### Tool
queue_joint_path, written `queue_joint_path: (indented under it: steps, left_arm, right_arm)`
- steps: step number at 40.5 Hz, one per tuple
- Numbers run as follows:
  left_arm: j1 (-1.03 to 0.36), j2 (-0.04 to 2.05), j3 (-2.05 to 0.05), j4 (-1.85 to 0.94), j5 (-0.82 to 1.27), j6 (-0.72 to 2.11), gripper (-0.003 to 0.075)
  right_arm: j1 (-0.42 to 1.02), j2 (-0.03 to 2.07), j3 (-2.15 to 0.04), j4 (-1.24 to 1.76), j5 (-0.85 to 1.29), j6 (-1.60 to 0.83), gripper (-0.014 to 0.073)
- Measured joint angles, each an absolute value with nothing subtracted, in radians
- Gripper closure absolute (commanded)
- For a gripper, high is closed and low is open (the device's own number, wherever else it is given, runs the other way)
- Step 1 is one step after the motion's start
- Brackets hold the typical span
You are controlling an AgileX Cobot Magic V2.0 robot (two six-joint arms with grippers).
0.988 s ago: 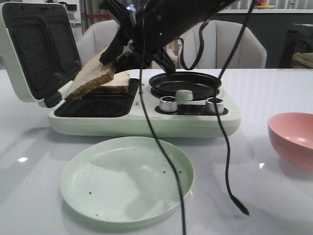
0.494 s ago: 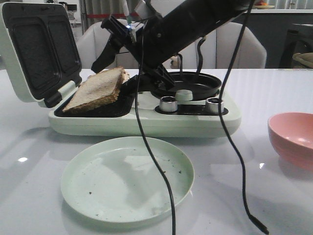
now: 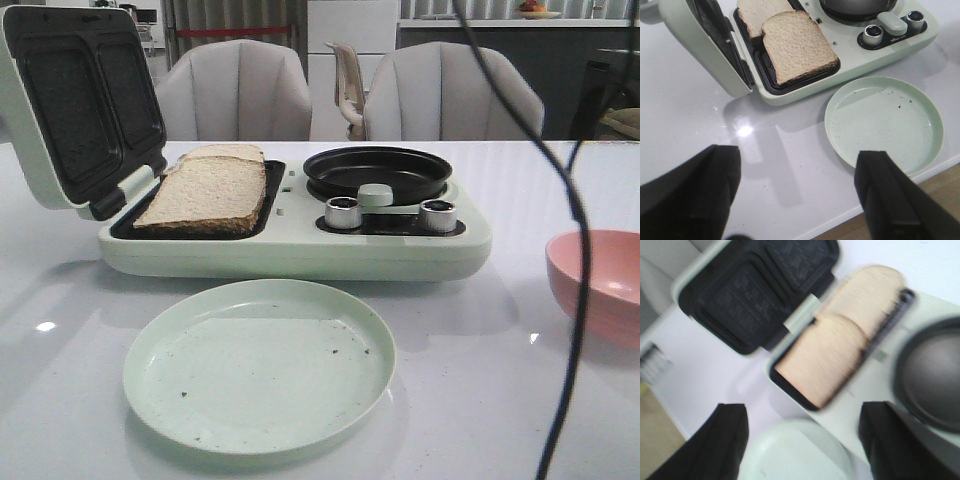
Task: Make breakfast with bread and shrimp
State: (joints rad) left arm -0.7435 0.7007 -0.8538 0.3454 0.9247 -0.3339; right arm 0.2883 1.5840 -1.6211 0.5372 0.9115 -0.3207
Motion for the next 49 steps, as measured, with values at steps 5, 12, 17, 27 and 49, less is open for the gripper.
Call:
queue_joint_path:
  steps: [5,12,17,27,49]
  left_arm:
    - [-0.743,0.701,-0.854,0.345,0.925,-0.334,0.0192]
    - [-0.743,0.701,-0.854,0.349,0.921,-0.334,0.0192]
    - [-0.743,0.701,-0.854,0.349,0.896,-0.334,0.0192]
    - [-0.743,0.701,-0.854,0.347,0.882,-0.334,0.0192]
    - [-0.703,1.058,-1.271,0.472,1.231,-0.253,0.0193]
  right_arm:
    - [0.286,1.410,-1.515,0.318,0.955,-0.220,0.0027]
    - [0.286,1.140,-1.291,0.170,0.915,-0.149,0.0027]
    - [0.286,0.985,-1.104,0.128,0.883,-0.102,0.0027]
    - [0.286,0.835,-0.833,0.115,0.862,-0.080,0.0027]
    - [0.286,0.823,-0.789,0.114,0.916,-0.079,0.0027]
